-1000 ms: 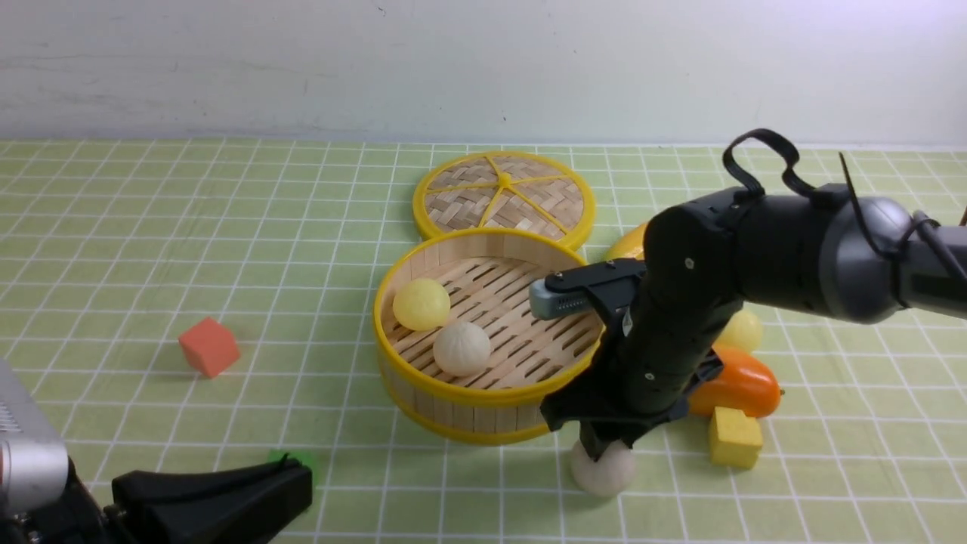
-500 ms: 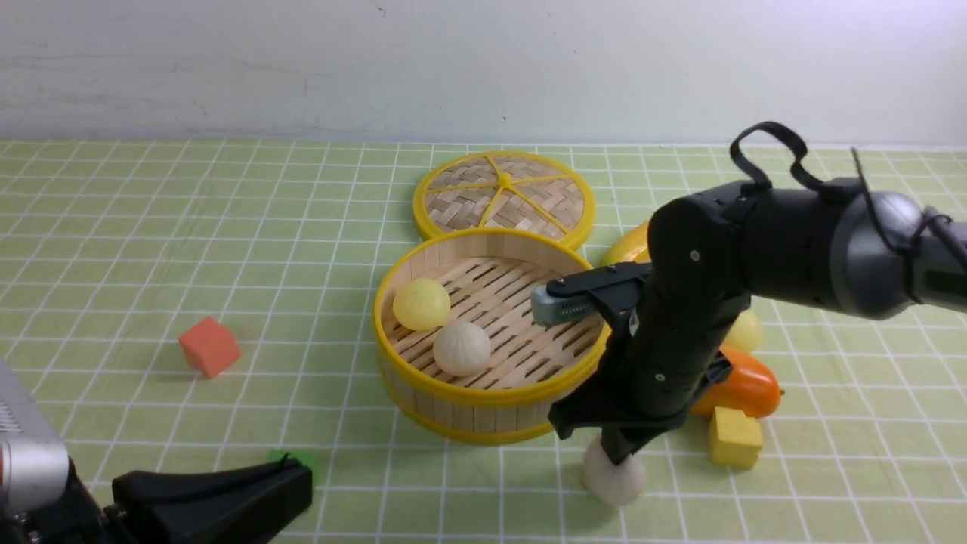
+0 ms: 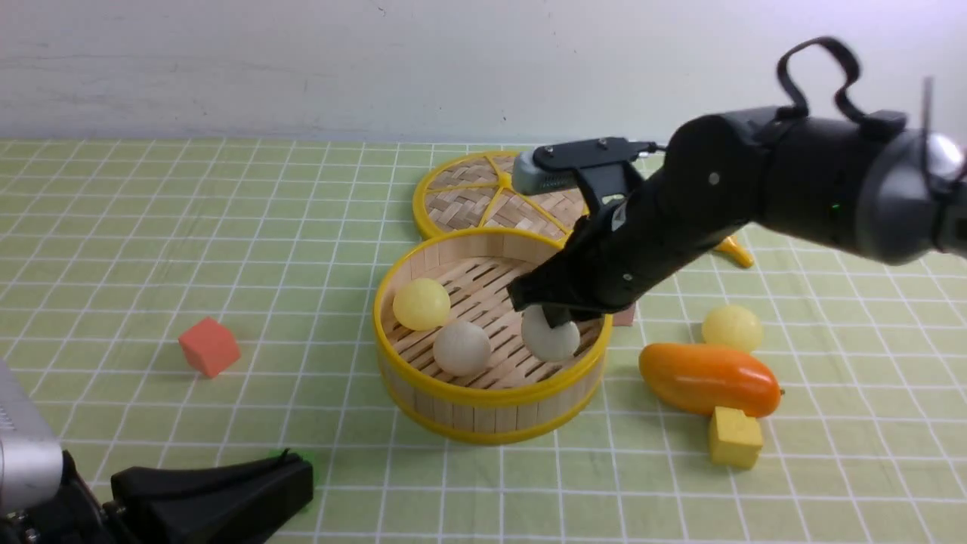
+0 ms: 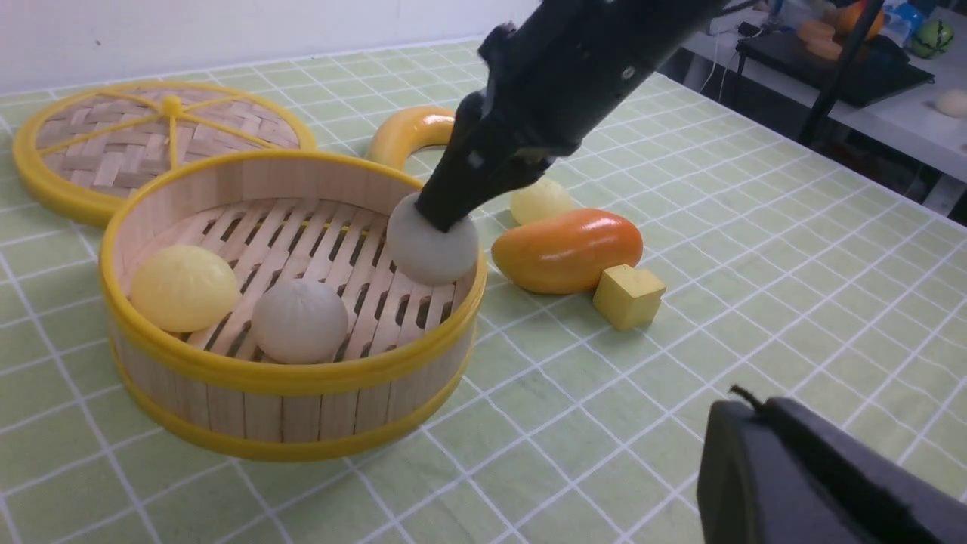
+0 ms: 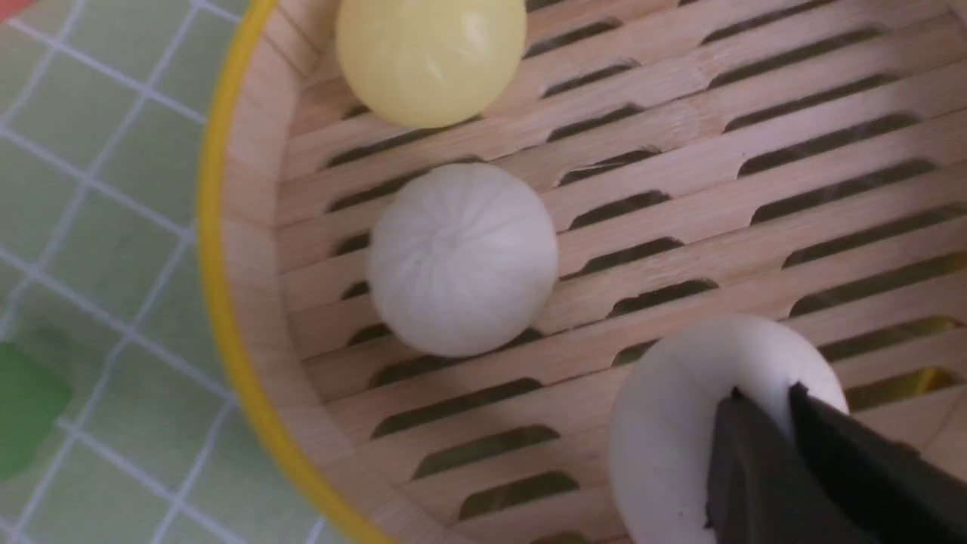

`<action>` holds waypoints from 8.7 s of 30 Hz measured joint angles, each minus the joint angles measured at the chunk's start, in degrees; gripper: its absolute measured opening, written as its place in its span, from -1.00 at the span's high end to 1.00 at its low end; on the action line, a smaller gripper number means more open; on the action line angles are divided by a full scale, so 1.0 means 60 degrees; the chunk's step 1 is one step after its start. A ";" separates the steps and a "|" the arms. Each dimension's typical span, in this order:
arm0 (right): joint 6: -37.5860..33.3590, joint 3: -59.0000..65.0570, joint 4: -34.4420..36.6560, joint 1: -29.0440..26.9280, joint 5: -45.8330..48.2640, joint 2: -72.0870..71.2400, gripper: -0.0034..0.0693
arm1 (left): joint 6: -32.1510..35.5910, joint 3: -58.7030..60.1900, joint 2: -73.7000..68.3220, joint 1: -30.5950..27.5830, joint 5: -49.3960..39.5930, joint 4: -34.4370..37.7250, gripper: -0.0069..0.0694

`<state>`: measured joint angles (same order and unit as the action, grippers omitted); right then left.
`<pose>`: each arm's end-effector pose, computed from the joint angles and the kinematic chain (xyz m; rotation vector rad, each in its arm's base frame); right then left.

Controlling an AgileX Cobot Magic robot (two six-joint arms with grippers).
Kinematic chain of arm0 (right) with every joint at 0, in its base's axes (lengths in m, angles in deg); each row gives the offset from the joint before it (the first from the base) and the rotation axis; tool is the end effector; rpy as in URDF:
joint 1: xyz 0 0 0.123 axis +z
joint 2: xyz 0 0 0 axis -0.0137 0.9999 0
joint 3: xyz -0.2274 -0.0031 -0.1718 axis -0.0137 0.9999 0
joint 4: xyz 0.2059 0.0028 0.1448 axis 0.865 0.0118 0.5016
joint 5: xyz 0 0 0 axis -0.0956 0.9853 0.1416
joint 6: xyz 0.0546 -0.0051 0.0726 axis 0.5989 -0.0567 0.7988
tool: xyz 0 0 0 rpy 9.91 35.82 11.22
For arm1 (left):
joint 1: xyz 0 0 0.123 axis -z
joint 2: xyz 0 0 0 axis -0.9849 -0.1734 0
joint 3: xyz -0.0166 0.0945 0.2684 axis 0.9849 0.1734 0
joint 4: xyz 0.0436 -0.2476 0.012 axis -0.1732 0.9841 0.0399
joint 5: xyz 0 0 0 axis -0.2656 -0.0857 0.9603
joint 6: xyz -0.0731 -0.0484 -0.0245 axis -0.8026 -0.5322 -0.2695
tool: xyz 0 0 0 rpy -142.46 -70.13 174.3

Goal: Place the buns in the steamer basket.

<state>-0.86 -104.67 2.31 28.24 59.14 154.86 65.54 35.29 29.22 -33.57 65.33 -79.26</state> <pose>0.3683 0.2168 0.2353 -0.5062 2.5265 0.4044 0.0871 -0.0913 0.2803 0.5448 1.7132 -0.7275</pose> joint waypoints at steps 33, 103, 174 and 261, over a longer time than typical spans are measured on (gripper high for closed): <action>0.1118 -0.1107 -0.0971 -0.3348 0.2412 0.0796 -0.03 | 0.0019 0.0000 0.0000 0.0000 -0.0250 -0.0189 0.78; 0.0048 0.0878 -0.0518 -0.1404 0.3533 -0.5431 0.91 | -0.0655 0.0866 0.2770 0.0000 0.0060 -0.0805 0.85; 0.2716 1.4354 -0.3220 -0.4442 -0.2323 -1.8426 0.82 | -0.0999 0.1260 0.2781 0.0000 -0.1380 -0.0855 0.85; 0.2716 1.4344 -0.3178 -0.4449 -0.2287 -1.8437 0.56 | -0.0070 0.3623 0.5653 -0.7144 -0.3434 0.1465 0.85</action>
<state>15.44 -18.61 -16.76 1.55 45.42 44.24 65.12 57.03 63.13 -76.43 44.72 -70.47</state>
